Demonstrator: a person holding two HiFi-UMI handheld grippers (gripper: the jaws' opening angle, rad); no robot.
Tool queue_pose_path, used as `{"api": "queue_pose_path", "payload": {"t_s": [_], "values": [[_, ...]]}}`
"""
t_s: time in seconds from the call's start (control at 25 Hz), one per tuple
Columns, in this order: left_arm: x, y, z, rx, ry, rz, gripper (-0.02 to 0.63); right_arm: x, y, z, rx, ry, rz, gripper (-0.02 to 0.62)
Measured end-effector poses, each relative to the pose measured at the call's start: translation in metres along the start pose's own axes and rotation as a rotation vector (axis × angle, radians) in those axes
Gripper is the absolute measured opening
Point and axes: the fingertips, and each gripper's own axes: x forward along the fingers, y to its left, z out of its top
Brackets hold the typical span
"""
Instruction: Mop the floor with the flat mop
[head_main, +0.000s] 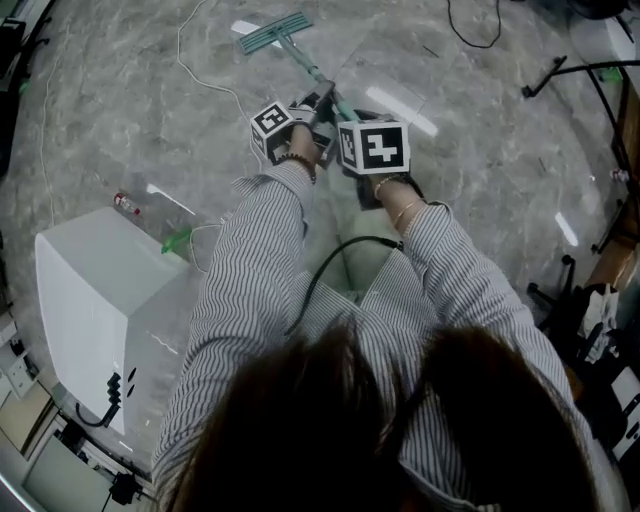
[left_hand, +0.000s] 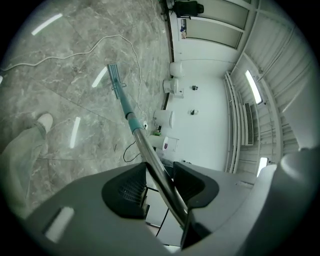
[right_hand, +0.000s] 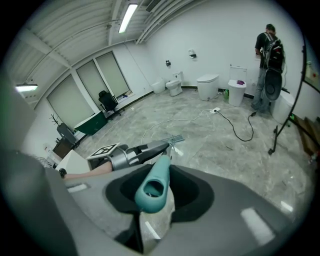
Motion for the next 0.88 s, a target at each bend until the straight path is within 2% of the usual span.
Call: {"api": "queue_pose_path", "payload": {"t_s": [0.16, 0.48, 0.72, 0.88], "values": [[-0.031, 0.023, -0.063, 0.008, 0.037, 0.020, 0.172, -0.042, -0.013, -0.059, 0.029, -0.002, -0.012, 0.112], [-0.110, 0.059, -0.191, 0.002, 0.063, 0.073, 0.170, -0.139, -0.020, -0.179, 0.062, 0.078, -0.027, 0.112], [-0.151, 0.074, -0.276, -0.043, 0.033, 0.039, 0.170, -0.204, -0.034, -0.242, 0.037, 0.040, -0.016, 0.112], [-0.187, 0.096, -0.344, -0.062, 0.012, 0.007, 0.172, -0.253, -0.046, -0.305, -0.014, 0.057, -0.004, 0.112]]}}
